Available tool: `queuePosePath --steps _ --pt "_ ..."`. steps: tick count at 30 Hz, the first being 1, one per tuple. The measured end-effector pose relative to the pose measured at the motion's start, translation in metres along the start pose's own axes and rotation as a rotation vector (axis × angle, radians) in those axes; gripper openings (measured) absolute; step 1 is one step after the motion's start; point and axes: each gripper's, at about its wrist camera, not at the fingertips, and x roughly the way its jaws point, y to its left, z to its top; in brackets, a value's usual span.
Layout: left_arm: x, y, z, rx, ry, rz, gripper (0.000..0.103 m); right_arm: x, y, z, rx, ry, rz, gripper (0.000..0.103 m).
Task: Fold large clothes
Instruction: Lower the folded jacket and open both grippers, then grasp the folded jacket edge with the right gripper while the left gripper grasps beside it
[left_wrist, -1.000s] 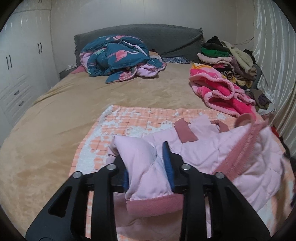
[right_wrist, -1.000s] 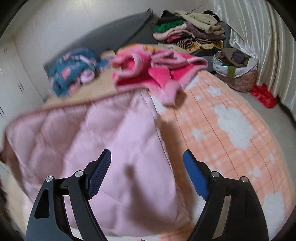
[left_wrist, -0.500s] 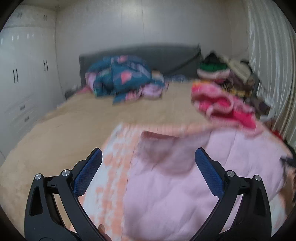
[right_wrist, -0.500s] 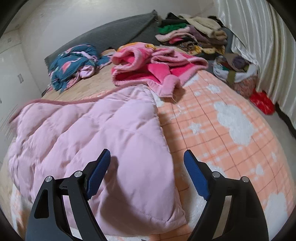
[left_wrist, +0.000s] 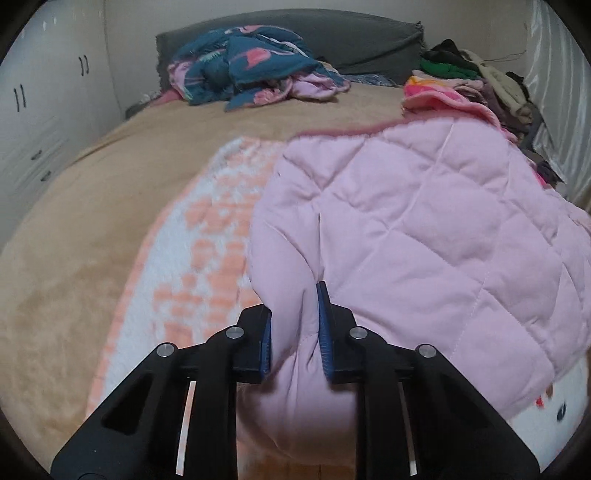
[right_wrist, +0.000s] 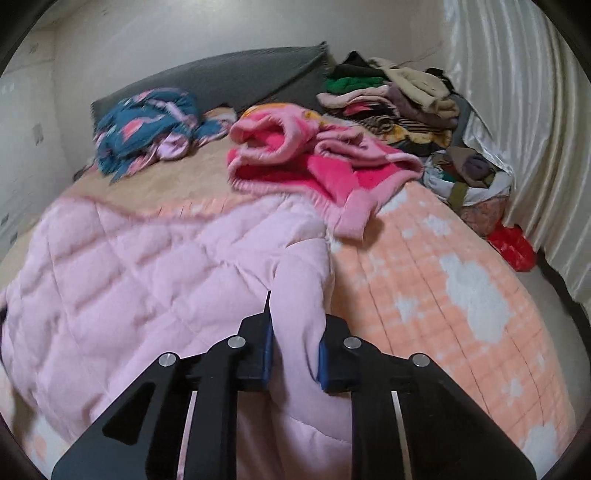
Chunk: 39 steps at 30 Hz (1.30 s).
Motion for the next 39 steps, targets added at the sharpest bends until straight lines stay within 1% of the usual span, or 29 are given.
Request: queuePosePath --steps 2,3,7,9,11,12,13,14,15,16,17,18,20,21,22,23,26,27,28,31,36,39 --pt "0.009 -0.003 0.010 0.021 -0.003 0.034 0.013 0.018 0.005 0.013 0.002 0.026 -0.052 0.017" --pt "0.016 -0.005 0.013 0.033 0.009 0.048 0.013 0.030 0.008 0.015 -0.012 0.052 -0.086 0.017" --pt "0.027 -0.010 0.010 0.038 0.018 0.067 0.014 0.064 0.014 0.003 -0.049 0.131 -0.164 0.018" --pt "0.024 -0.008 0.009 0.029 0.014 0.067 0.016 0.066 0.012 -0.003 -0.027 0.130 -0.166 0.019" --pt "0.018 -0.005 0.008 0.016 0.013 0.070 0.023 0.057 0.006 -0.004 -0.001 0.118 -0.147 0.023" --pt "0.013 -0.002 0.009 0.004 0.010 0.067 0.026 0.049 0.001 -0.006 0.022 0.107 -0.139 0.030" --pt "0.010 -0.002 0.011 -0.007 0.006 0.062 0.036 0.041 -0.002 -0.008 0.047 0.096 -0.117 0.041" --pt "0.004 0.000 0.011 -0.016 -0.001 0.059 0.046 0.028 -0.009 -0.011 0.094 0.073 -0.073 0.050" --pt "-0.003 0.001 0.011 -0.018 -0.015 0.063 0.051 0.014 -0.015 -0.015 0.143 0.043 -0.045 0.070" --pt "-0.008 0.000 0.011 -0.017 -0.025 0.064 0.059 0.002 -0.020 -0.018 0.177 0.017 -0.031 0.082" --pt "-0.016 -0.001 0.011 -0.018 -0.039 0.064 0.064 -0.008 -0.023 -0.021 0.195 0.004 -0.011 0.083" --pt "-0.023 -0.002 0.011 -0.023 -0.047 0.057 0.067 -0.017 -0.025 -0.023 0.204 0.000 0.010 0.083" --pt "-0.036 -0.004 0.010 -0.028 -0.058 0.045 0.078 -0.031 -0.028 -0.028 0.208 0.001 0.044 0.086" --pt "-0.042 -0.006 0.008 -0.024 -0.063 0.045 0.082 -0.037 -0.029 -0.030 0.208 0.002 0.052 0.090" --pt "-0.047 -0.007 0.008 -0.022 -0.066 0.043 0.087 -0.046 -0.031 -0.034 0.209 -0.005 0.060 0.093" --pt "-0.052 -0.008 0.007 -0.025 -0.073 0.043 0.092 -0.053 -0.032 -0.037 0.208 -0.011 0.065 0.093" --pt "-0.066 -0.011 0.003 -0.038 -0.083 0.037 0.094 -0.072 -0.031 -0.044 0.185 -0.027 0.070 0.094" --pt "-0.069 -0.011 0.001 -0.042 -0.079 0.030 0.094 -0.077 -0.031 -0.048 0.180 -0.032 0.068 0.097" --pt "-0.072 -0.012 -0.001 -0.045 -0.076 0.025 0.094 -0.083 -0.031 -0.051 0.177 -0.036 0.068 0.098" --pt "-0.077 -0.014 -0.006 -0.050 -0.065 0.023 0.094 -0.094 -0.034 -0.059 0.188 -0.039 0.086 0.099" --pt "-0.078 -0.019 -0.018 -0.056 -0.036 0.024 0.094 -0.100 -0.039 -0.073 0.217 -0.027 0.104 0.099" --pt "-0.074 -0.020 -0.029 -0.079 -0.011 0.022 0.094 -0.097 -0.042 -0.084 0.264 -0.006 0.110 0.099"
